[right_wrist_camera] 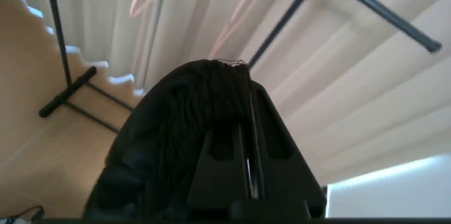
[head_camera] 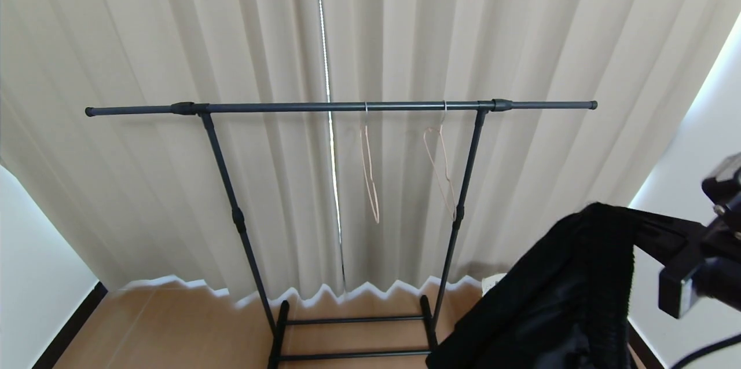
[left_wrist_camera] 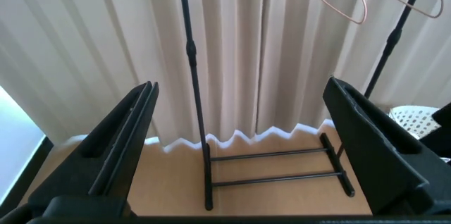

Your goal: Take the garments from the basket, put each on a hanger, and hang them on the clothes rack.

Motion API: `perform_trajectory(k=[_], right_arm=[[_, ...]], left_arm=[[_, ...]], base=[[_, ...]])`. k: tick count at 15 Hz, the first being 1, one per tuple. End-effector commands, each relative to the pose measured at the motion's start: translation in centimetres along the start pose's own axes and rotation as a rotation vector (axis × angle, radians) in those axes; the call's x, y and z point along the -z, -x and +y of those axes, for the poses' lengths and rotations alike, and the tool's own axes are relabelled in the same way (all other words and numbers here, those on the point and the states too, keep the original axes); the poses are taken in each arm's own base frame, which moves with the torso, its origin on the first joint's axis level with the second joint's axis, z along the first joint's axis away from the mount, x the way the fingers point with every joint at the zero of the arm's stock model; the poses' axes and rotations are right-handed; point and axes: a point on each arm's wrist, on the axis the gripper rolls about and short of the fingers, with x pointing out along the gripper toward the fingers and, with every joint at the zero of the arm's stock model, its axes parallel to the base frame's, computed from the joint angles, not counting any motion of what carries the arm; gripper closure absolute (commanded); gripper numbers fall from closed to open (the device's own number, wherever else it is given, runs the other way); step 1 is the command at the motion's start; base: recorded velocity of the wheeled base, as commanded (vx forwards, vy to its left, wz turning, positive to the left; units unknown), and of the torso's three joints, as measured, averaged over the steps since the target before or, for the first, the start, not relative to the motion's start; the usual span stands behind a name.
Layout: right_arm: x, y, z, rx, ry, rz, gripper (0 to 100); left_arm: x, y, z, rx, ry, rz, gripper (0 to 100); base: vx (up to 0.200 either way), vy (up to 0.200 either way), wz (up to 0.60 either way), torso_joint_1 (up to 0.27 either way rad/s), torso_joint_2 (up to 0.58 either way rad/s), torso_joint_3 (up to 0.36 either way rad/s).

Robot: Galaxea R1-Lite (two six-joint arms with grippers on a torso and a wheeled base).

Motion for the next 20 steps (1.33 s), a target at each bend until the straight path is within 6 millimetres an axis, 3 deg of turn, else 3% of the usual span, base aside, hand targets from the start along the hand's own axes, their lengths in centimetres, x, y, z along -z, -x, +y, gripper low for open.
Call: perform_trajectory(k=[1,2,6,7,9,10,12,15,17,19,20], right_arm=[[-2.4,-6.5,1.7,-0.105,0.014,-0.022,100],[-2.3,-7.7,2.1,-0.106,0.009,-0.015,100],[-2.5,-9.3,4.5,-0.139,-0.079,-0.064,100],[-2.5,-9.5,4.8,-0.126,-0.107,-0.070,100],[-2.6,-9.9,4.8,-0.047,-0.149,-0.062,100],[-2.8,-10.0,4.8,-0.045,-0.152,-0.066,100],[-3.3,-11.0,4.9,-0.028,-0.158,-0.071,100],[-3.2,-12.0,5.1,0.038,-0.158,-0.044,100],[-4.5,-13.6,5.3,0.055,-0.161,-0.067,100],[-4.8,-15.0,5.7,0.077,-0.163,-0.066,100],[-4.3,-15.3,6.4,0.067,-0.163,-0.044,100]], left_arm=[[0.0,-0.1,0.0,0.003,-0.001,0.013,0],[-0.1,-0.2,0.0,0.012,0.000,0.031,0],[-0.5,-1.4,0.0,0.018,0.002,0.184,0],[-1.5,-1.9,0.1,0.021,0.006,0.216,0],[-6.0,-4.6,0.5,0.058,0.019,0.298,0],[-6.6,-5.5,0.5,0.080,0.023,0.328,0],[-8.9,-9.9,0.1,0.192,0.060,0.428,0],[-11.5,-13.8,-3.1,0.396,0.187,0.459,0],[-13.8,-16.5,-6.1,0.510,0.192,0.472,0],[-14.4,-18.4,-8.4,0.570,0.174,0.497,0],[-13.8,-20.0,-9.9,0.586,0.160,0.548,0]], base=[[0.000,0.000,0.00,0.000,0.00,0.000],[0.000,0.000,0.00,0.000,0.00,0.000],[0.000,0.000,0.00,0.000,0.00,0.000],[0.000,0.000,0.00,0.000,0.00,0.000],[0.000,0.000,0.00,0.000,0.00,0.000],[0.000,0.000,0.00,0.000,0.00,0.000],[0.000,0.000,0.00,0.000,0.00,0.000],[0.000,0.000,0.00,0.000,0.00,0.000],[0.000,0.000,0.00,0.000,0.00,0.000],[0.000,0.000,0.00,0.000,0.00,0.000],[0.000,0.000,0.00,0.000,0.00,0.000]])
